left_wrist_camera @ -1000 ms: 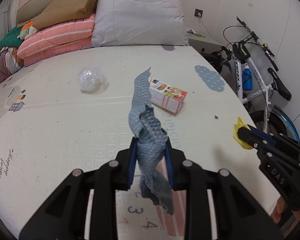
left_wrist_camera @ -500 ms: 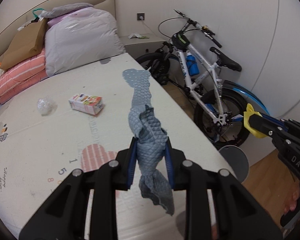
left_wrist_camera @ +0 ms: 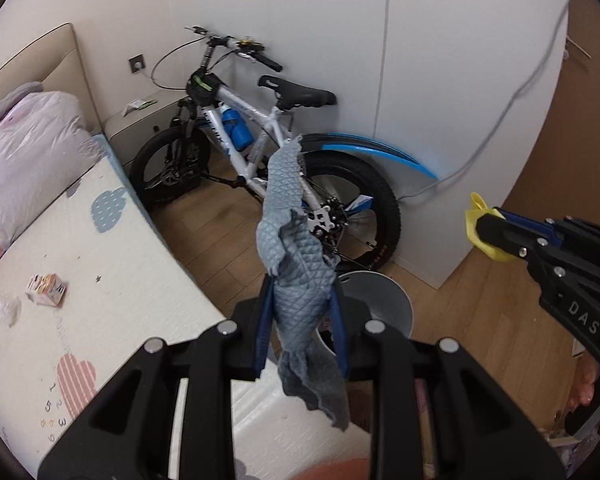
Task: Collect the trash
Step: 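Carry the grey cloth and yellow bow off the bed to the grey bin, then open the right tool to drop the yellow bow while the left tool drops the grey cloth into the bin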
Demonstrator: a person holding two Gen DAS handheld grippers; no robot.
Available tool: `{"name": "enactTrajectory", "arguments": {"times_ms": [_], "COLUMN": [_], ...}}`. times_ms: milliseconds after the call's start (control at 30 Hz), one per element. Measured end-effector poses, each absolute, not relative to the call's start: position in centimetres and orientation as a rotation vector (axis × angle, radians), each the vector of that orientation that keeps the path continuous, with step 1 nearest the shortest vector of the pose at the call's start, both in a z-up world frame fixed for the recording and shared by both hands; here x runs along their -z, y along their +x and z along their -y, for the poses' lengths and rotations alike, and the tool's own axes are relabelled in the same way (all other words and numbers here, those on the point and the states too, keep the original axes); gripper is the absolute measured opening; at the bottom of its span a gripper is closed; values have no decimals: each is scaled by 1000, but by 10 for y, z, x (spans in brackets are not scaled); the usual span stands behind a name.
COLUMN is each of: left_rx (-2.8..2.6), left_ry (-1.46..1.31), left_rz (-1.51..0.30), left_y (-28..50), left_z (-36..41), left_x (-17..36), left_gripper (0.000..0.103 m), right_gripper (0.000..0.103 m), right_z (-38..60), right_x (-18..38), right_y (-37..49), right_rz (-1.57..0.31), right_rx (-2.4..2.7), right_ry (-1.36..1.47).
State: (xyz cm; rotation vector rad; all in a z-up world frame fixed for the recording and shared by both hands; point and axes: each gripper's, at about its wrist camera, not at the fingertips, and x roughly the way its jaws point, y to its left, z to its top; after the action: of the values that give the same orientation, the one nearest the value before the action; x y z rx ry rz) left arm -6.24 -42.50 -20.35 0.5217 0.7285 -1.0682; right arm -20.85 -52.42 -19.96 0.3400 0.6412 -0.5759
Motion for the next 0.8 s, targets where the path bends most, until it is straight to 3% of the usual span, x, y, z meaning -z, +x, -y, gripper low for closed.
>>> {"name": "enactTrajectory", "arguments": {"times_ms": [300, 800], "left_rx": [1187, 1212], "left_ry": [701, 825], "left_rz": [-790, -920], "left_y": [-84, -52], "left_z": [496, 553], "left_x": [255, 345], "left_gripper": [26, 26], "right_gripper": [10, 12], "right_z": [568, 613], "right_x": [249, 352], "right_y": [-228, -180], "right_rz": [-692, -830], "right_rx": [631, 588], "right_ry": [435, 532]}}
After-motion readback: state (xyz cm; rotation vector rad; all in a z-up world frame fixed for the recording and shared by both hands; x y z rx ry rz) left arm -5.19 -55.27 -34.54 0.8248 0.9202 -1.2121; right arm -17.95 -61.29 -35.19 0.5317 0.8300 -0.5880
